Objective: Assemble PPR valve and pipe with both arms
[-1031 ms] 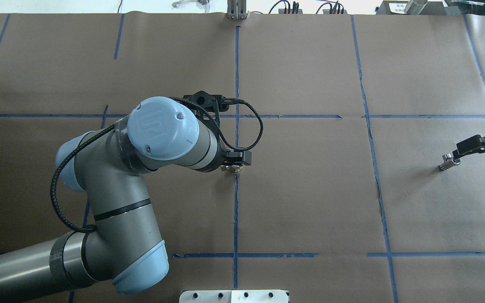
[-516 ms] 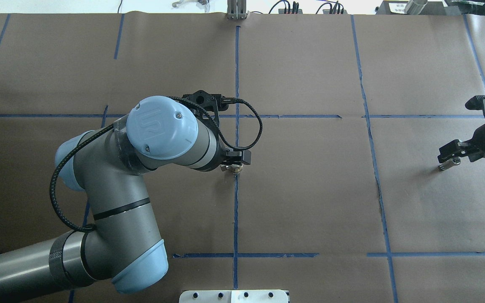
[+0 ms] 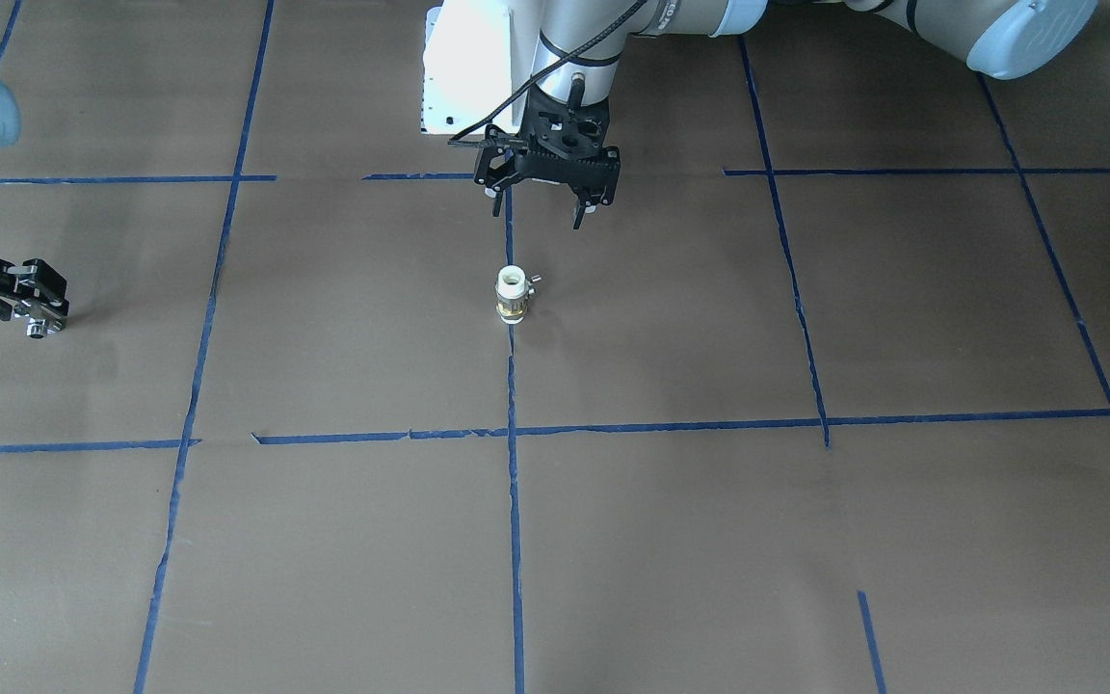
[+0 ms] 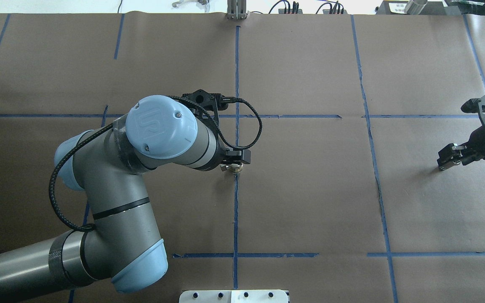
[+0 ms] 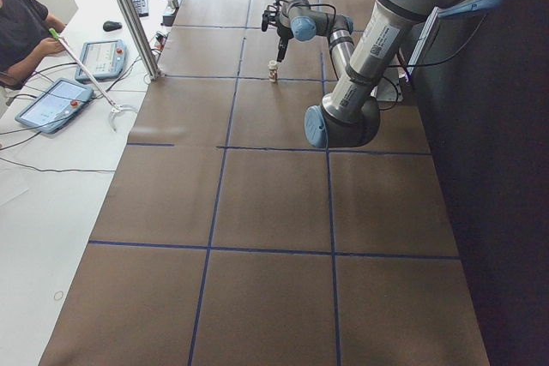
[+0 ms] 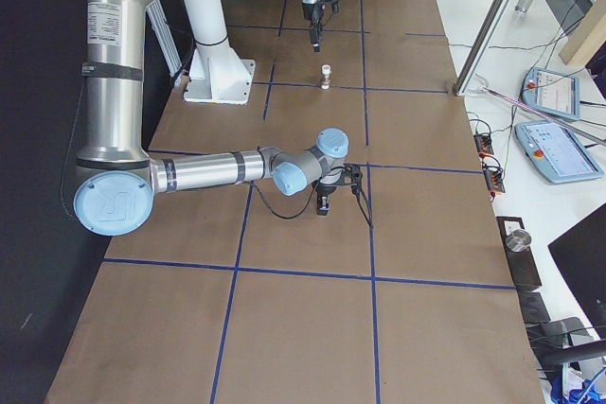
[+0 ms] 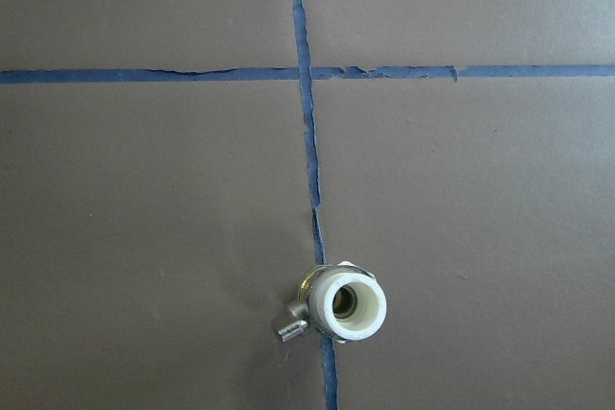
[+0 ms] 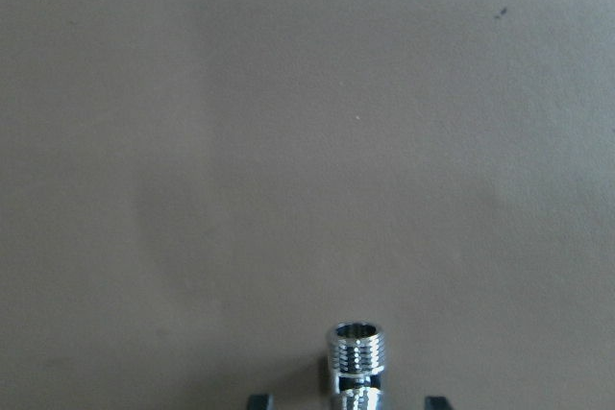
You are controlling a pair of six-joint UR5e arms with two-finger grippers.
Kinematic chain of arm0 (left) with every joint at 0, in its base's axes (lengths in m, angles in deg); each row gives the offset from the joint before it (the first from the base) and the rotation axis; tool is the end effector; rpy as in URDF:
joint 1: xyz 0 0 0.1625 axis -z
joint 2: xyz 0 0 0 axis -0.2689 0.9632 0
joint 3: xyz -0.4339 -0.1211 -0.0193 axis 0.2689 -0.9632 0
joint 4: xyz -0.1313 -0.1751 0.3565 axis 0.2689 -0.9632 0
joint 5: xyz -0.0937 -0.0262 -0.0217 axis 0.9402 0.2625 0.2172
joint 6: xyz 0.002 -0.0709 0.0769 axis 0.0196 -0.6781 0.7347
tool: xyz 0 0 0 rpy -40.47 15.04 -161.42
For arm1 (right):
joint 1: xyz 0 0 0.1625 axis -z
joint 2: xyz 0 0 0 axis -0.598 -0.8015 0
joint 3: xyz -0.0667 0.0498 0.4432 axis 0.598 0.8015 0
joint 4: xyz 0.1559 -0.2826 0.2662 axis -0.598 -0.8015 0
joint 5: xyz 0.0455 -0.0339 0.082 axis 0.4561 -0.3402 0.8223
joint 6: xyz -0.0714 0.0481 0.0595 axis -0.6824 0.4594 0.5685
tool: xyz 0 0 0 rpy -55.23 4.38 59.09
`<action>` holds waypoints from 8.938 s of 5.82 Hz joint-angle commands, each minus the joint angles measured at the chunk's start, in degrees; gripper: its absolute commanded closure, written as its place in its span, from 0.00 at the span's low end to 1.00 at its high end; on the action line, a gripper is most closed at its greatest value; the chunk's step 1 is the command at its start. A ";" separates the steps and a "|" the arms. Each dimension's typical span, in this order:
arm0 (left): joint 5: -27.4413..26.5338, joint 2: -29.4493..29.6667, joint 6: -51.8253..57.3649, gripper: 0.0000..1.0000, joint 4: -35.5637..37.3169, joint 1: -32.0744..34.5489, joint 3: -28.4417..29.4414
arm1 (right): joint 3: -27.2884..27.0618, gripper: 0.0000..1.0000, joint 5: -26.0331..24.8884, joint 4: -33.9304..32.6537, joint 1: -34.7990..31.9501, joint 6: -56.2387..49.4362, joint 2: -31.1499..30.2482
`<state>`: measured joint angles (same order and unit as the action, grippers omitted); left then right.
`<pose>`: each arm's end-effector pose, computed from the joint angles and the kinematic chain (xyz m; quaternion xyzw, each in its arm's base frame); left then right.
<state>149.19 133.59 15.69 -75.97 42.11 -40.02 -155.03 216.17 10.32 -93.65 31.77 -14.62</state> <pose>0.5300 -0.3924 0.1395 0.1128 0.4687 -0.0104 0.8761 -0.2105 -0.4481 0.6244 -0.0156 -0.3847 -0.0292 0.9225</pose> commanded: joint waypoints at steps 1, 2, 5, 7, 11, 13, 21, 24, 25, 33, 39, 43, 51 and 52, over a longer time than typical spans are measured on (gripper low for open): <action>0.00 -0.09 0.00 0.00 -0.09 0.03 -0.01 | -0.03 0.98 -0.04 0.00 0.06 -0.09 -0.06; 0.00 -0.09 0.00 0.00 -0.18 0.12 -0.18 | -2.47 1.00 0.04 0.09 -0.12 0.09 -0.06; 0.09 -2.88 0.17 0.00 -0.26 1.25 -4.72 | -14.69 1.00 0.05 -0.79 9.14 35.80 12.62; 0.26 -9.73 0.52 0.00 -0.26 2.74 -11.50 | -13.49 1.00 -11.64 -7.15 22.06 55.22 30.08; 0.26 -13.97 0.26 0.00 -0.35 2.93 -15.38 | -3.28 0.99 -18.59 -13.54 27.47 60.12 44.50; 0.26 -13.98 0.17 0.00 -0.35 2.84 -15.39 | -2.06 0.99 -18.68 -13.54 27.74 60.12 44.50; 0.26 -13.98 0.08 0.00 -0.35 2.75 -15.39 | -1.44 0.99 -18.68 -13.54 27.48 60.03 44.50; 0.26 -13.98 0.08 0.00 -0.35 2.75 -15.48 | -0.91 0.98 -18.68 -13.54 27.56 60.03 44.50; 0.26 -13.98 0.08 0.00 -0.35 2.75 -15.48 | -0.82 0.91 -18.68 -13.54 27.48 60.03 44.50; 5.14 -21.42 5.14 0.00 -0.18 5.10 -19.07 | -17.00 0.00 -13.09 -13.27 20.05 57.68 28.96; 31.22 -45.31 57.71 0.00 0.53 38.97 -16.04 | -13.60 0.00 6.64 -13.97 -22.12 -23.00 -5.67; 35.86 -52.72 75.04 0.00 3.94 55.30 -9.94 | -4.06 0.00 7.33 -18.33 -32.55 -40.33 -6.13; 35.86 -55.02 74.79 0.00 7.46 59.88 -6.52 | -10.82 0.00 11.74 -23.47 -33.41 -49.05 -6.81; 35.86 -55.80 74.88 0.00 7.38 61.27 -6.86 | -10.49 0.00 7.99 -23.47 -33.43 -48.69 -7.09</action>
<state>185.08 78.35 90.51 -68.64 102.37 -46.76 -165.05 226.88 -13.11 -126.31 -17.29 -21.06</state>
